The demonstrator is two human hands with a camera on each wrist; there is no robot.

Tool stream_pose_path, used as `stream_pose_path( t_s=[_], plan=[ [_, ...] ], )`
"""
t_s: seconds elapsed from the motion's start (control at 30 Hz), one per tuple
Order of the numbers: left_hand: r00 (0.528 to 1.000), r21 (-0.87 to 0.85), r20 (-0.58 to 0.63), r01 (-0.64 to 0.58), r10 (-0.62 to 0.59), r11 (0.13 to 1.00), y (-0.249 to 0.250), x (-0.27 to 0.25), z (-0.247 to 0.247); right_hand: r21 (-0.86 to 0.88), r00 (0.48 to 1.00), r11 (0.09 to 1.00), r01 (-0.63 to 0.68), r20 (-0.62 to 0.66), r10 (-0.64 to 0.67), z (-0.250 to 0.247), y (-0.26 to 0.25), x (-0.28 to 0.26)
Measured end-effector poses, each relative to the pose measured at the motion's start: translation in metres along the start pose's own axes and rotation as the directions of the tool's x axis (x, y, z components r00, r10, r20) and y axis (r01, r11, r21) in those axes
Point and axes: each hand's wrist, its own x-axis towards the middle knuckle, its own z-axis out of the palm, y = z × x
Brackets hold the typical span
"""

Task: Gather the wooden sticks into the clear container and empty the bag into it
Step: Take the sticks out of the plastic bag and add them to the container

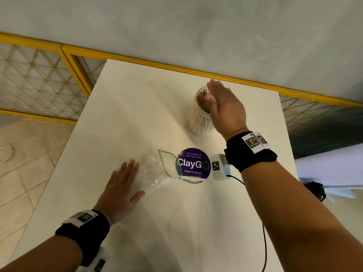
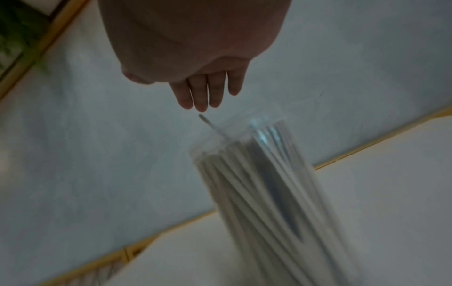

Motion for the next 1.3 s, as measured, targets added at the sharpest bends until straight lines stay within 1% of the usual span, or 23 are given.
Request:
stream_pose_path(
  t_s=[0.07,0.1,0.2,0.33,0.37,0.43,0.47,0.5,0.53,0.6,0.63,0.67,0.73,0.77,0.8,0.87,0.9,0.97,1.03,1.13,1.2,1.27,1.3],
  plan=[
    [1.000,0.015,0.014,0.004,-0.004,1.000,0.001,0.000,0.003,-0.183,0.951,0.982,0.036,0.310,0.023,0.007,0.003,-0.002],
    [1.000,0.019,0.020,0.006,-0.006,1.000,0.001,0.000,0.004,-0.251,0.923,0.966,0.067,0.383,0.035,0.011,0.006,-0.004],
    [1.000,0.001,-0.012,0.009,-0.009,1.000,0.005,0.000,0.004,-0.234,0.974,0.971,0.057,0.226,-0.003,0.013,0.010,-0.004],
    [0.998,-0.012,-0.067,0.017,-0.018,1.000,0.007,-0.001,-0.002,-0.382,0.928,0.915,0.128,0.371,0.025,0.020,0.008,-0.003],
    [0.997,-0.009,-0.066,0.027,-0.027,1.000,0.007,-0.002,-0.002,-0.371,0.950,0.918,0.138,0.311,-0.017,0.018,0.004,-0.005],
    [0.996,0.001,-0.056,0.067,-0.067,0.998,0.006,-0.002,-0.001,-0.246,0.988,0.958,0.145,-0.005,-0.151,0.016,-0.013,-0.014],
    [0.996,0.008,-0.046,0.083,-0.083,0.997,0.007,-0.002,0.000,-0.166,0.987,0.979,0.117,-0.094,-0.134,0.016,-0.024,-0.022],
    [0.995,0.018,-0.028,0.094,-0.094,0.995,0.008,0.000,0.000,-0.079,0.999,0.996,0.040,-0.005,-0.040,0.017,-0.039,-0.034],
    [0.995,0.037,-0.014,0.101,-0.100,0.994,0.007,-0.002,0.001,-0.051,0.973,0.995,-0.080,0.211,0.089,0.025,-0.054,-0.049],
    [0.996,0.077,0.004,0.092,-0.092,0.993,0.008,-0.001,0.002,-0.111,0.737,0.964,-0.243,0.625,0.258,0.043,-0.075,-0.080],
    [0.996,0.089,0.012,0.087,-0.088,0.992,0.008,0.001,0.002,-0.103,0.658,0.960,-0.260,0.709,0.254,0.057,-0.078,-0.094],
    [0.996,0.103,0.024,0.083,-0.086,0.991,0.008,0.002,0.001,-0.071,0.635,0.957,-0.280,0.735,0.240,0.069,-0.078,-0.106],
    [0.994,0.159,0.062,0.083,-0.093,0.984,0.006,0.003,0.001,0.061,0.712,0.923,-0.380,0.656,0.250,0.082,-0.073,-0.118],
    [0.990,0.193,0.093,0.089,-0.109,0.977,0.004,0.004,0.000,0.145,0.747,0.863,-0.483,0.583,0.320,0.085,-0.065,-0.118],
    [0.984,0.220,0.120,0.103,-0.132,0.970,0.003,0.005,-0.001,0.229,0.743,0.768,-0.598,0.519,0.424,0.084,-0.057,-0.117],
    [0.972,0.236,0.149,0.145,-0.183,0.961,0.001,0.007,-0.003,0.301,0.666,0.605,-0.737,0.477,0.574,0.080,-0.040,-0.116],
    [0.967,0.239,0.158,0.161,-0.202,0.957,0.001,0.008,-0.003,0.251,0.661,0.625,-0.739,0.449,0.601,0.078,-0.034,-0.118],
    [0.963,0.243,0.168,0.168,-0.212,0.956,0.002,0.009,-0.006,0.128,0.702,0.719,-0.683,0.384,0.599,0.080,-0.025,-0.124],
    [0.979,0.191,0.114,0.144,-0.168,0.971,0.004,0.007,-0.010,0.087,0.727,0.765,-0.638,0.393,0.562,0.084,-0.027,-0.127],
    [0.995,0.087,-0.060,-0.077,0.083,0.993,0.009,0.008,-0.017,-0.020,0.764,0.853,-0.522,0.432,0.478,0.093,-0.026,-0.133],
    [0.974,0.154,0.015,-0.226,0.227,0.962,0.012,0.011,-0.016,-0.078,0.852,0.912,-0.402,0.334,0.404,0.091,-0.033,-0.135],
    [0.960,0.213,0.148,-0.267,0.240,0.940,0.012,0.011,-0.010,-0.115,0.954,0.967,-0.225,0.173,0.243,0.092,-0.047,-0.143],
    [0.960,0.236,0.191,-0.247,0.204,0.940,0.012,0.009,-0.004,-0.090,0.982,0.990,-0.108,0.147,0.121,0.095,-0.058,-0.150]
  ],
)
